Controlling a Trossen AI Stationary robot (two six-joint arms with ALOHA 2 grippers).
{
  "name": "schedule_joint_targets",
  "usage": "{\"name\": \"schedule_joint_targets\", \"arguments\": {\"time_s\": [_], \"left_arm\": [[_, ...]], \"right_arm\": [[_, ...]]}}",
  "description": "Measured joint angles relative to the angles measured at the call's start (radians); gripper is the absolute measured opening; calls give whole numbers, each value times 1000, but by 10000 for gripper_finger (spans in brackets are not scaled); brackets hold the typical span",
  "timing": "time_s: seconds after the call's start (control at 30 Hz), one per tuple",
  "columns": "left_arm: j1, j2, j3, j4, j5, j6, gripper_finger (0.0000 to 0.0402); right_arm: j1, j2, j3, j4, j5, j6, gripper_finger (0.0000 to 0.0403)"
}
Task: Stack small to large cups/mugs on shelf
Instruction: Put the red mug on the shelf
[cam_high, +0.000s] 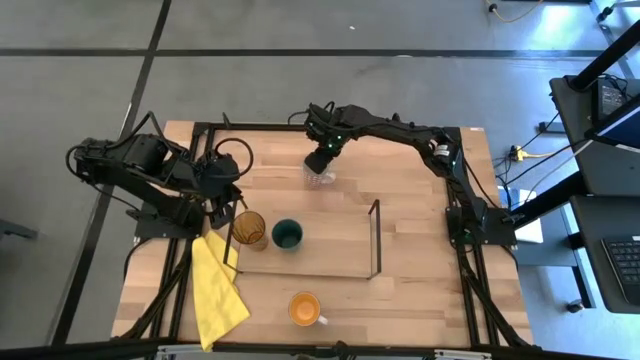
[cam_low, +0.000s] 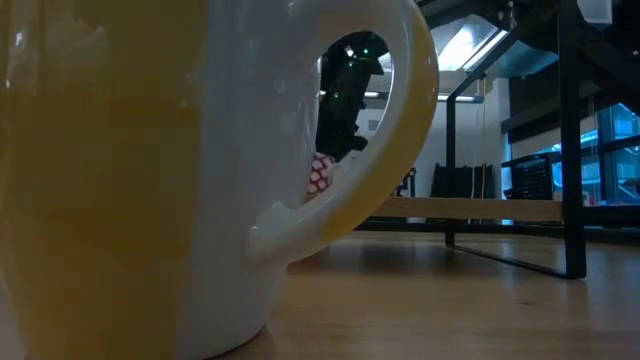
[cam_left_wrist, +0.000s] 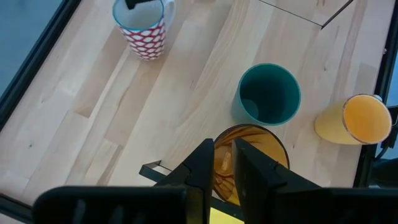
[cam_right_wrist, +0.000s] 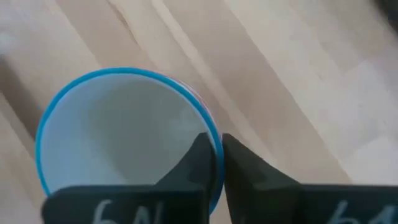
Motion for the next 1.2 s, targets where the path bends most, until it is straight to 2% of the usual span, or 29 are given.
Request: {"name": "schedule_joint_targets", "arguments": {"time_s": [0.13,0.43,0.63,0.8,0.97,1.2], "left_arm": [[0,0,0,0,-2,9,51],[0,0,0,0,-11,28,51],[0,0,0,-7,-22,28,51],[0,0,0,-41,-36,28,51],[0,0,0,-61,-54,27,51],[0,0,0,-58,-48,-42,51]], "right_arm": [[0,0,35,-52,-3,36,32],[36,-9,37,-240,-1,120,22],[94,-84,39,-255,-5,187,22],[174,-174,39,-300,57,275,22],[288,-226,39,-323,111,432,22],[426,-239,39,-343,240,756,33]]}}
